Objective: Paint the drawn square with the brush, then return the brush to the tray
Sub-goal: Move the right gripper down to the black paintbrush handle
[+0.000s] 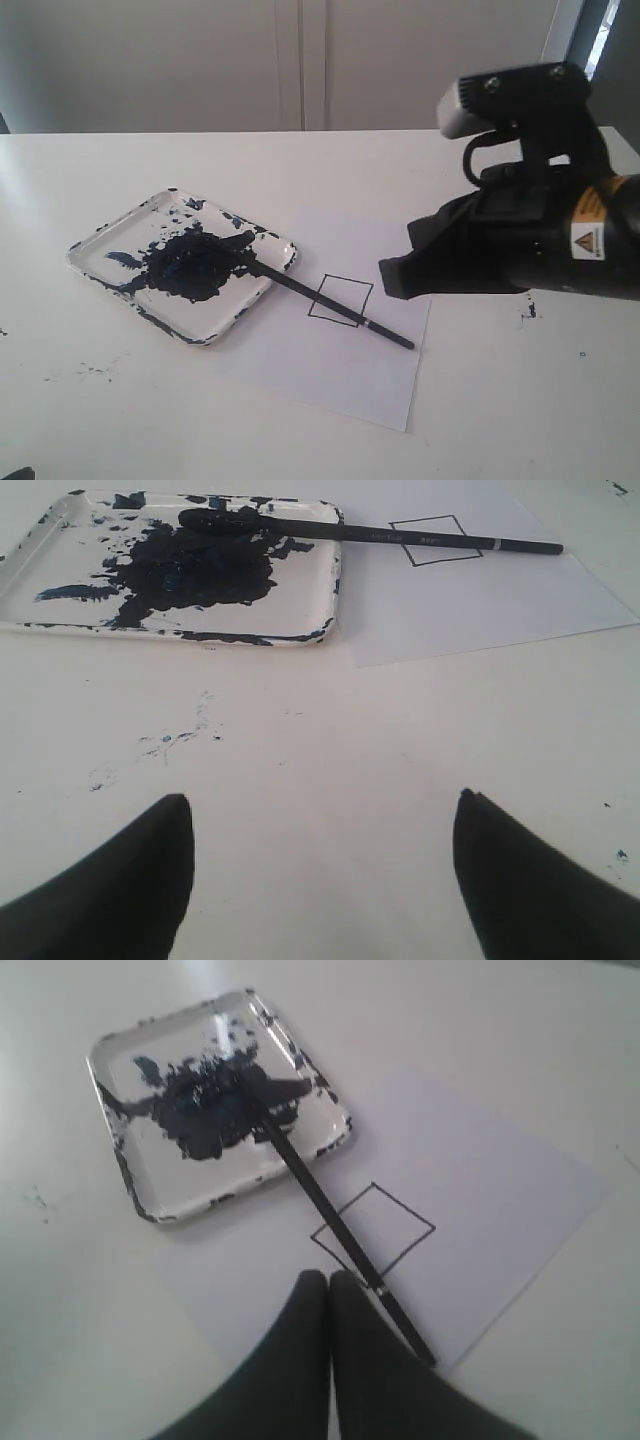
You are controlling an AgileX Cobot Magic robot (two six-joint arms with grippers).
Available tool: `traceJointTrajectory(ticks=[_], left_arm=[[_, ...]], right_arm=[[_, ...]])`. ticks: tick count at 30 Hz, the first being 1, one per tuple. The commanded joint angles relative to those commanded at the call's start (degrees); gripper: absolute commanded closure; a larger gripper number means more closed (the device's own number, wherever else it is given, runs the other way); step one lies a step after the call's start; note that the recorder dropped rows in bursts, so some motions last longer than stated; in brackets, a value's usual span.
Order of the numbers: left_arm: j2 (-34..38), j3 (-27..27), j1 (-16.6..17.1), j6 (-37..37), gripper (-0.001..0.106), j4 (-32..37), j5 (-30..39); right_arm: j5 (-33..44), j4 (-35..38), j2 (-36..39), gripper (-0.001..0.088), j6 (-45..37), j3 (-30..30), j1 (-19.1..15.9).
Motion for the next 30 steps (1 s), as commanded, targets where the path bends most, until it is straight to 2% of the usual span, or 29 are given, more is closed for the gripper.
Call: traceJointTrajectory(ticks=[12, 15, 21, 23, 25, 30], left_arm=[[0.0, 0.0, 0.0, 0.0, 0.03, 0.0, 0.0], [0.0, 0.0, 0.0, 0.0, 0.03, 0.0, 0.0], [0.0, 0.0, 0.0, 0.0, 0.03, 0.0, 0.0], [0.0, 0.0, 0.0, 0.0, 0.03, 0.0, 0.0], [0.0, 0.0, 0.0, 0.0, 0.03, 0.0, 0.0], [0.0, 0.0, 0.0, 0.0, 0.03, 0.0, 0.0]], right_arm=[[-0.7, -1.1, 13.3, 0.085, 0.0, -8.9, 0.0], [0.2, -1.1, 16.3, 0.0755, 0.0, -11.7, 0.0], [2.3, -1.5, 23.8, 0.0433, -4.1, -16.1, 0.0], [3.6, -1.5, 26.3, 0.0353, -6.3, -17.3, 0.0], [4.8, -1.5, 29.0, 0.0309, -8.0, -18.7, 0.0], [5.7, -1.5, 35.7, 0.03, -11.0, -22.2, 0.0]])
